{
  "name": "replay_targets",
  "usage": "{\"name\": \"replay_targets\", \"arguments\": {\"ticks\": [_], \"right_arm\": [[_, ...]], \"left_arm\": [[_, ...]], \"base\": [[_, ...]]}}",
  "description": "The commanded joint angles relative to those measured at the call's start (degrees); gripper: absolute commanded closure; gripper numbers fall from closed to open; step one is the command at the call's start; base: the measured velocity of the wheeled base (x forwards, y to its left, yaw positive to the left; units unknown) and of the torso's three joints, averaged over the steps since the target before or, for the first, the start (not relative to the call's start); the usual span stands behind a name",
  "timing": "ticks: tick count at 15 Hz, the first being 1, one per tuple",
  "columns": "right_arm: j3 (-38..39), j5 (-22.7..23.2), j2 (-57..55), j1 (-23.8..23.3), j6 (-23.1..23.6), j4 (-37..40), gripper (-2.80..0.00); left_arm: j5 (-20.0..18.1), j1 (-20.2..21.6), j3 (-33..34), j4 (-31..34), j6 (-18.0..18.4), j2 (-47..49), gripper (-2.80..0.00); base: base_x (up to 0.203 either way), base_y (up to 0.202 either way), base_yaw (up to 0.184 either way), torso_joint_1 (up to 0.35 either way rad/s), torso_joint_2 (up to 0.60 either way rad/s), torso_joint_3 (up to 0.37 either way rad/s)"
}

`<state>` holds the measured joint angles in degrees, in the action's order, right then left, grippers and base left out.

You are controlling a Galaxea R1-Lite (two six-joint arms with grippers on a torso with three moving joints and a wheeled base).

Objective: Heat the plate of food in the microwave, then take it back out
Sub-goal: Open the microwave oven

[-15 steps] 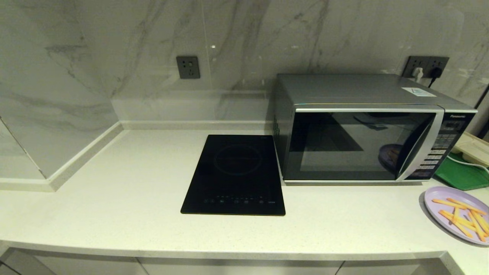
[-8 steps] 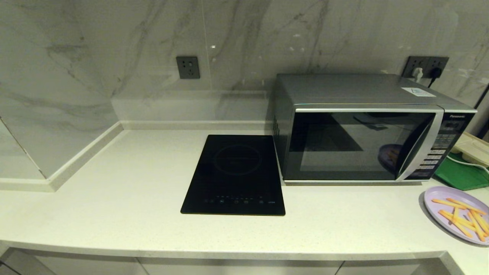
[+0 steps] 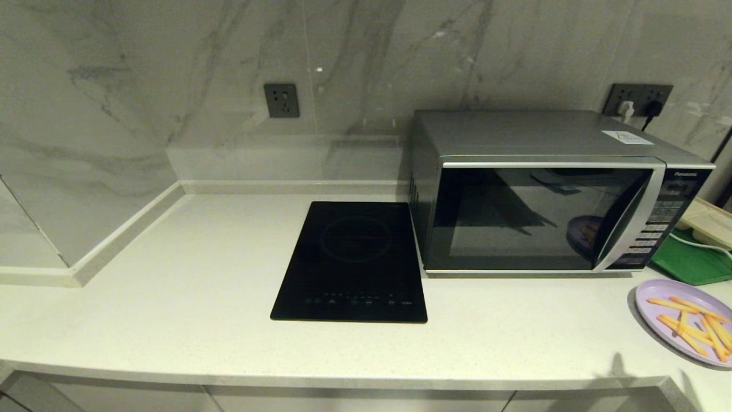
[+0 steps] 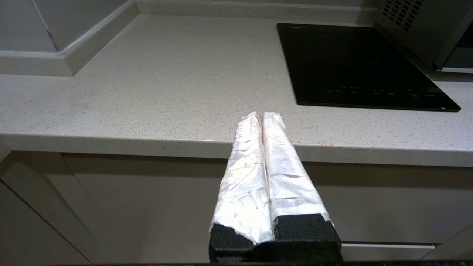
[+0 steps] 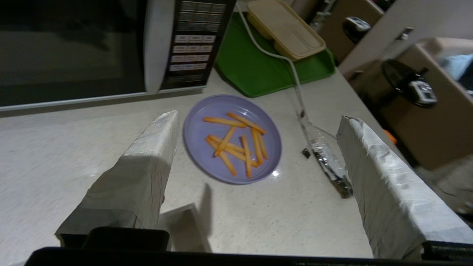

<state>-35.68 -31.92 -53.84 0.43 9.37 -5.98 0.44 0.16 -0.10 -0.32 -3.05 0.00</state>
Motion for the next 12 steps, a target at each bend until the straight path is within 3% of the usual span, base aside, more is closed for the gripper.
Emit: {"name": "replay_targets", "arguments": {"ticks": [1,7,12], "right_arm": [[-5.5,-4.3,-17.0,0.4,0.7,-2.2,-2.8],[-12.4,-15.1,-42.6,4.5,-3.1,-15.9,-2.8],[-17.4,-21.9,-51.6,5.5,-6.4,-22.6,-2.8]], "left_arm": [[0.0,0.0,0.0,0.0,0.0,0.0,0.0],[0.0,0.0,0.0,0.0,0.0,0.0,0.0],[0.0,0.0,0.0,0.0,0.0,0.0,0.0]], "base": [[0.0,0.0,0.0,0.0,0.0,0.0],[0.0,0.0,0.0,0.0,0.0,0.0],[0.0,0.0,0.0,0.0,0.0,0.0]]}}
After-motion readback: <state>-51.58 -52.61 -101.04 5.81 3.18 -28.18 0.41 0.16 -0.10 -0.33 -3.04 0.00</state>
